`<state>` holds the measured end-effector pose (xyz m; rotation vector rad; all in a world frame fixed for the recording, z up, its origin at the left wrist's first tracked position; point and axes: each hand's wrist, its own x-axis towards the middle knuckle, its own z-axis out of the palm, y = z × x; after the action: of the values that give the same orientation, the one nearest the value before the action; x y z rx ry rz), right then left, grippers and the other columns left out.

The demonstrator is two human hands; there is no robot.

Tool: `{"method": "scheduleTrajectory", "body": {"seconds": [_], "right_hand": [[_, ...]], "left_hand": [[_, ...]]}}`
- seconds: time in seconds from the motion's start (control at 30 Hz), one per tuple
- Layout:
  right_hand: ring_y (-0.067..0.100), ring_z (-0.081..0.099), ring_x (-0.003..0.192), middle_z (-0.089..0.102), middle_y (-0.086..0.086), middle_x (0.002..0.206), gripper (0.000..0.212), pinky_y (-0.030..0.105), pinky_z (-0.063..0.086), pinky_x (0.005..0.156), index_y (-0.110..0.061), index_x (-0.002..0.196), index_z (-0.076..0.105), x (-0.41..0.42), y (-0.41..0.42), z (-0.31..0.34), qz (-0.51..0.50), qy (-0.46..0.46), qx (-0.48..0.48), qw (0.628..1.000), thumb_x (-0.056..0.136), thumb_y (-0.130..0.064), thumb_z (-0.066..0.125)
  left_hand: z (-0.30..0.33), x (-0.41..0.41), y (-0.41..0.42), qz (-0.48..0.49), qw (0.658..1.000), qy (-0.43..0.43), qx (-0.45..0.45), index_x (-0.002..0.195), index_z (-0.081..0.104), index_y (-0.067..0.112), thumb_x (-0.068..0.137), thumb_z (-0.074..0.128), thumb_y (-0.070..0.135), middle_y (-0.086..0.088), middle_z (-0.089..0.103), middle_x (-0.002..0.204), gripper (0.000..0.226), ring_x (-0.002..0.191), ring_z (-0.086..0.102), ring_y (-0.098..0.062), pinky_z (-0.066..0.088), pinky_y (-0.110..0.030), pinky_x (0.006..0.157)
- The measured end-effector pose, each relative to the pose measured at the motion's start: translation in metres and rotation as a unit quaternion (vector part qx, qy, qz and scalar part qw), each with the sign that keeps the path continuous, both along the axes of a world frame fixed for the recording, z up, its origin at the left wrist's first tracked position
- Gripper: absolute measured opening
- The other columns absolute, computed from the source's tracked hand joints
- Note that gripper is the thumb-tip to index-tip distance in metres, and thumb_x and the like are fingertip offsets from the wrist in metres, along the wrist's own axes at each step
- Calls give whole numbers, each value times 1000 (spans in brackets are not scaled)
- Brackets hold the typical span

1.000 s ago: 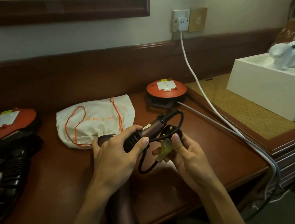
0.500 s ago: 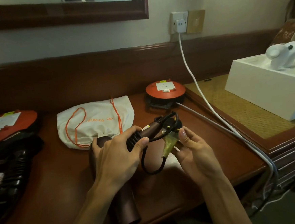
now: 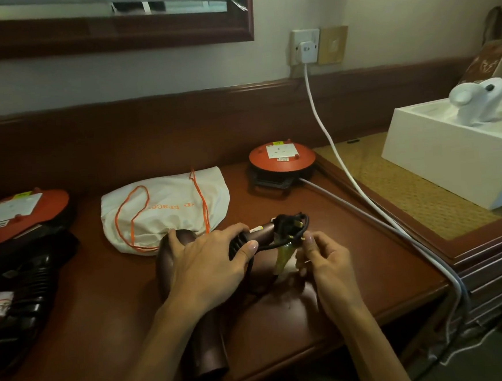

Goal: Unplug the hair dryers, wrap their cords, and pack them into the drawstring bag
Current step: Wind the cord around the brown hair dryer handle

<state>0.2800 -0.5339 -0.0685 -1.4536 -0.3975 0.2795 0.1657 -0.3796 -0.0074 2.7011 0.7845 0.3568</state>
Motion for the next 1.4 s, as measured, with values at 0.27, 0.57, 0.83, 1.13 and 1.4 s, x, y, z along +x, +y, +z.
{"method": "scheduleTrajectory", "body": {"seconds": [0.27,0.57,0.83,1.13,1.4], "right_hand": [[14,69,81,69,3,96,52,28,57,66,-23,144,45,-6,-29,-1,7,-56,-170,984,97,-40,60],[0,53,111,49,-23,120,45,26,48,99,-43,124,55,16,-43,-5,83,-260,-265,925,88,-24,75],[-3,48,111,43,-24,120,46,16,43,92,-32,122,51,20,-46,-9,97,-294,-276,910,84,-30,78],[6,37,134,34,-15,159,59,22,28,103,-42,153,31,10,13,32,195,-485,-357,774,99,-48,54],[14,60,100,57,-11,113,43,36,53,82,-31,127,58,13,-20,45,185,-453,-454,745,92,-56,60]], "left_hand": [[0,11,-10,-43,994,83,60,138,52,42,95,20,74,11,67,124,62,124,58,-14,-8,-66,117],[-1,14,-8,-77,986,117,87,140,48,43,96,38,68,14,64,126,51,128,53,-16,-2,-69,117],[12,-15,-4,-80,994,-20,78,140,50,41,94,51,60,11,46,148,50,141,33,-12,14,-50,124],[-21,-47,4,47,997,-51,-26,157,19,31,86,73,45,-2,16,165,91,150,16,-25,27,-40,118],[-25,-6,38,-141,990,-13,-9,160,12,36,92,68,44,6,3,169,88,154,11,-15,20,-38,124]]}}
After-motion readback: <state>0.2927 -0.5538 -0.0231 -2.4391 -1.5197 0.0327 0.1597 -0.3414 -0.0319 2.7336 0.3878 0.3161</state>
